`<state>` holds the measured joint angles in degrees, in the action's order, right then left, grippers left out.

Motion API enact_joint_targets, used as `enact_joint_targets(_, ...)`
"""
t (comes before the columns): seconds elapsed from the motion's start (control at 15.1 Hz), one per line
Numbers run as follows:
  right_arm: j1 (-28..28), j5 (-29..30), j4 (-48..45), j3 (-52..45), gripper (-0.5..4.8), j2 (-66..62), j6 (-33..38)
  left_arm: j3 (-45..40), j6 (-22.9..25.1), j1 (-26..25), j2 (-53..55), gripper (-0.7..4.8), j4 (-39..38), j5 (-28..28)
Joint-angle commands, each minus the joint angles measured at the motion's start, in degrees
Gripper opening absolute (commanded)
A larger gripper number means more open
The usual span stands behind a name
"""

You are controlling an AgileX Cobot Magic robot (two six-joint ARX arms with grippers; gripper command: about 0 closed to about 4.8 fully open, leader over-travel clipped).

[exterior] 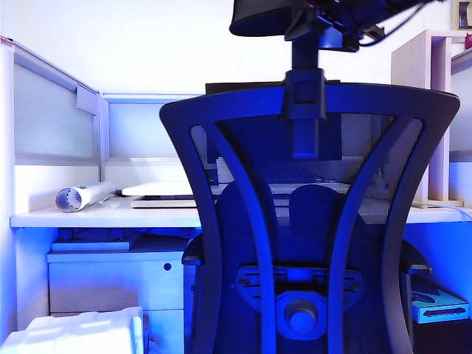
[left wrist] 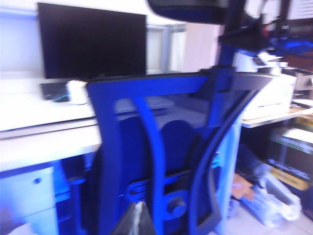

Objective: Pull out the black chair under the table.

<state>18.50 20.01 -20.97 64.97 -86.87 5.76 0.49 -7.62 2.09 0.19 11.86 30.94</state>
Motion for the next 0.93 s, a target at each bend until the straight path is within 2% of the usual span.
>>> enact_joint_targets(0.07, 3.41, 0.31, 2.19, 0.35, -0.05, 4.13, 2.56, 0.07, -1.25, 0.0, 0.02, -0.05, 1.68, 6.67)
enact_joint_targets(0.4, 3.41, -2.1, 14.29, 0.28, -0.05, 12.04, -0.46, 0.07, -2.32, -0.02, 0.02, -0.04, 7.08, 8.96)
enact_joint_targets(0.93, 4.57, -2.23, 29.79, 0.26, -0.05, 22.99, -1.51, 0.09, -3.78, -0.02, 0.02, -0.04, 8.39, 8.96)
